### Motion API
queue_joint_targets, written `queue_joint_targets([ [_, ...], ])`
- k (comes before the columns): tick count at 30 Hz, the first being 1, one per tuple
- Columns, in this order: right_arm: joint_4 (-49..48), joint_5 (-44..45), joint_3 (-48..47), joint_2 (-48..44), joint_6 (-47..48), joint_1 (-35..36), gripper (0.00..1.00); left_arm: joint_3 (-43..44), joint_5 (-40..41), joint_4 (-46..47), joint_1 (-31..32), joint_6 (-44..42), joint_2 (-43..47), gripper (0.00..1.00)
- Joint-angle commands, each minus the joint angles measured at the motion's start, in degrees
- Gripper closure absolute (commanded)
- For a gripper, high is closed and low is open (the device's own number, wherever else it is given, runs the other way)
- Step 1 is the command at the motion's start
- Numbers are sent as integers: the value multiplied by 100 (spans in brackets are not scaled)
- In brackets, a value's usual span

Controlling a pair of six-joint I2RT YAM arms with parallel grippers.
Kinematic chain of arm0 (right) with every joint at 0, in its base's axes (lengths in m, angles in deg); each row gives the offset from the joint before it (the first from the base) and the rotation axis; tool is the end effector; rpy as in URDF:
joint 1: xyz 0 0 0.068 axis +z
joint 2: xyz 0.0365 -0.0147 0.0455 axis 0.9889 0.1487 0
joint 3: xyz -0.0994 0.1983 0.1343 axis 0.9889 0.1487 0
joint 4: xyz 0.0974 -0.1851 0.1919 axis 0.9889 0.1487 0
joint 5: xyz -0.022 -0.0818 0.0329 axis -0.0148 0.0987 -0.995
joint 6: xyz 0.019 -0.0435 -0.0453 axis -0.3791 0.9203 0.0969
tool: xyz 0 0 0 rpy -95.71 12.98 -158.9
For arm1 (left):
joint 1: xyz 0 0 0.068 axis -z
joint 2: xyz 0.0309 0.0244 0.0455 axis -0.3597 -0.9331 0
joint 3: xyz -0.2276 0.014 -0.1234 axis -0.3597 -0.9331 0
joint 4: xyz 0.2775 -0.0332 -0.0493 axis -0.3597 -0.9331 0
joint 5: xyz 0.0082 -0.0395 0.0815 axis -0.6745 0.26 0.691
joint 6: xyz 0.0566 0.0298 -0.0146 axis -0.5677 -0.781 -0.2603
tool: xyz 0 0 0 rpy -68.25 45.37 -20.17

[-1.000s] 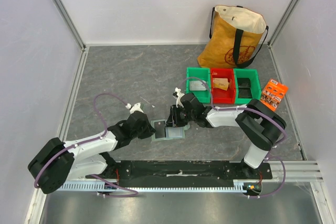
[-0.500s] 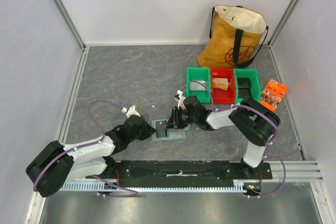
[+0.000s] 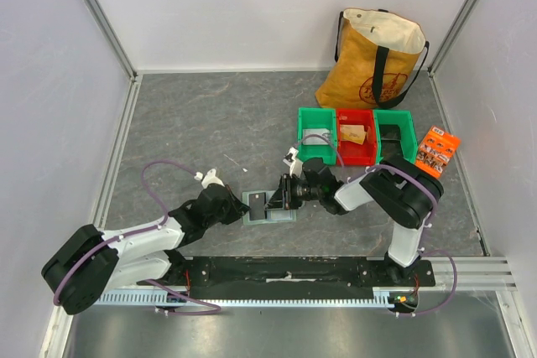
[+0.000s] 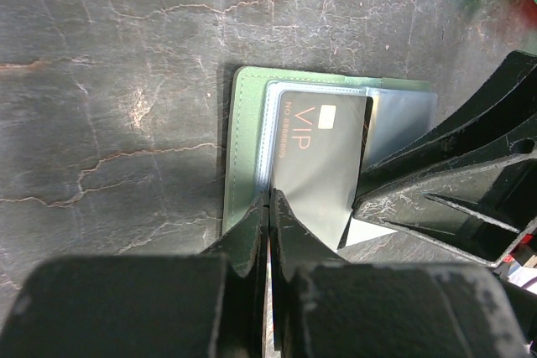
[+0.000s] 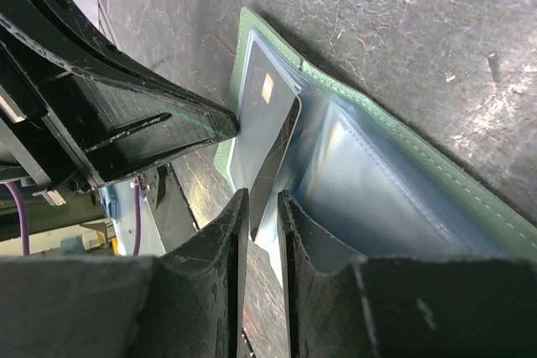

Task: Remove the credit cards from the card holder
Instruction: Remove the credit card from the card holder.

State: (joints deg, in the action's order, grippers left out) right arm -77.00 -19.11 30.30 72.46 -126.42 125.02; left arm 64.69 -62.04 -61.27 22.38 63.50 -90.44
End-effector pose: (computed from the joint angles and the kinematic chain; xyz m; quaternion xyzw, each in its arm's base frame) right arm 0.2183 0.2464 0.0587 -0.1052 0.8416 0.5083 0.1495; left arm 0.1609 -0.1439 0.0880 -0.1685 0.8919 -0.2975 0.2959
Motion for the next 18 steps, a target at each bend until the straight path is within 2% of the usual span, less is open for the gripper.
queue_joint_targets([
  [1,-523,-245,73,228,-60,-51,73,-157,-70,-291,-13,113,-137,98],
  [7,-646,-315,65,351,-68,-51,81,-148,-87,-274,-13,104,-172,98],
  [11,-664,-342,100,342,-51,-68,93,-148,-79,-265,-13,95,-189,98],
  [13,-664,-359,143,299,-60,-112,95,-148,-79,-265,-13,95,-216,98],
  [18,-296,-429,170,79,151,-270,96,-157,-70,-291,-22,95,-216,98],
])
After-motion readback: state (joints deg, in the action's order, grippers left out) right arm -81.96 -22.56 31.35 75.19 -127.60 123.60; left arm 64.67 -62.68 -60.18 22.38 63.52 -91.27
